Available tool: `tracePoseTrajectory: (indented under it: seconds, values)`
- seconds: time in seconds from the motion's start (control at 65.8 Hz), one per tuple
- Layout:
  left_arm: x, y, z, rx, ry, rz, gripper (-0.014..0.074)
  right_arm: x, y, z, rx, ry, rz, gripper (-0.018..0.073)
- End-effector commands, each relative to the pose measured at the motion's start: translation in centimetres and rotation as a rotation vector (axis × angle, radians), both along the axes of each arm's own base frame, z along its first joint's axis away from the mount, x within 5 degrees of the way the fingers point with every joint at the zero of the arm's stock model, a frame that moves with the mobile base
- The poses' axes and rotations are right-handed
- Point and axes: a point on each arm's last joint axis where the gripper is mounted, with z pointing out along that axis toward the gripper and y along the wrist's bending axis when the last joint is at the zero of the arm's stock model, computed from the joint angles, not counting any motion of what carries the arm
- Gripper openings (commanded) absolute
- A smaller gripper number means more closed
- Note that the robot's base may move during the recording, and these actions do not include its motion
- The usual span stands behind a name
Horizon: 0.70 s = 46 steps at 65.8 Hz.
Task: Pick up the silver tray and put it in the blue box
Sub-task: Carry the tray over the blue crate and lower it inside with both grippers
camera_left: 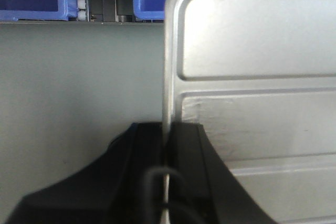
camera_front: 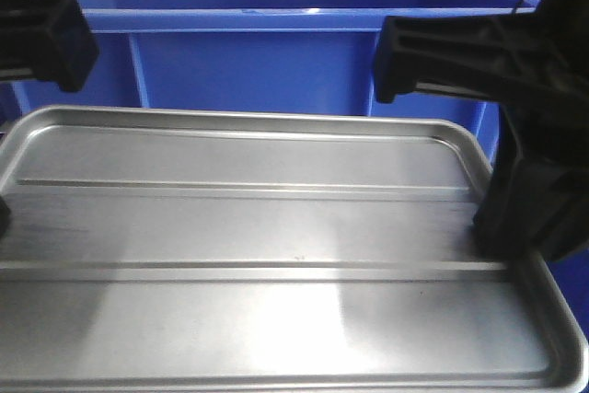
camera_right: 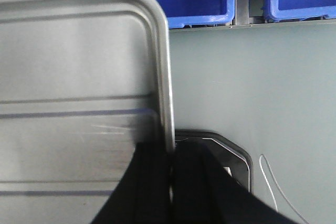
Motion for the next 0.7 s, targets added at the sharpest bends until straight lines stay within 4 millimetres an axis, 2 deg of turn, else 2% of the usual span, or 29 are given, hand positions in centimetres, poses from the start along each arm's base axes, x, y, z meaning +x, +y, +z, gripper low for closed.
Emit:
tracePoseTrajectory:
  seconds: [0.0,0.684]
  values:
    - [0.07,0.31,0.99,-0.001,-0.036,0.005,-0.0015,0.28,-0.35,1.30,0.005,-0.063,0.003,0.0059]
    - [0.07,0.31,0.99,-0.001,-0.036,0.005,-0.0015,0.28,-0.35,1.30,0.005,-0.063,0.003,0.0059]
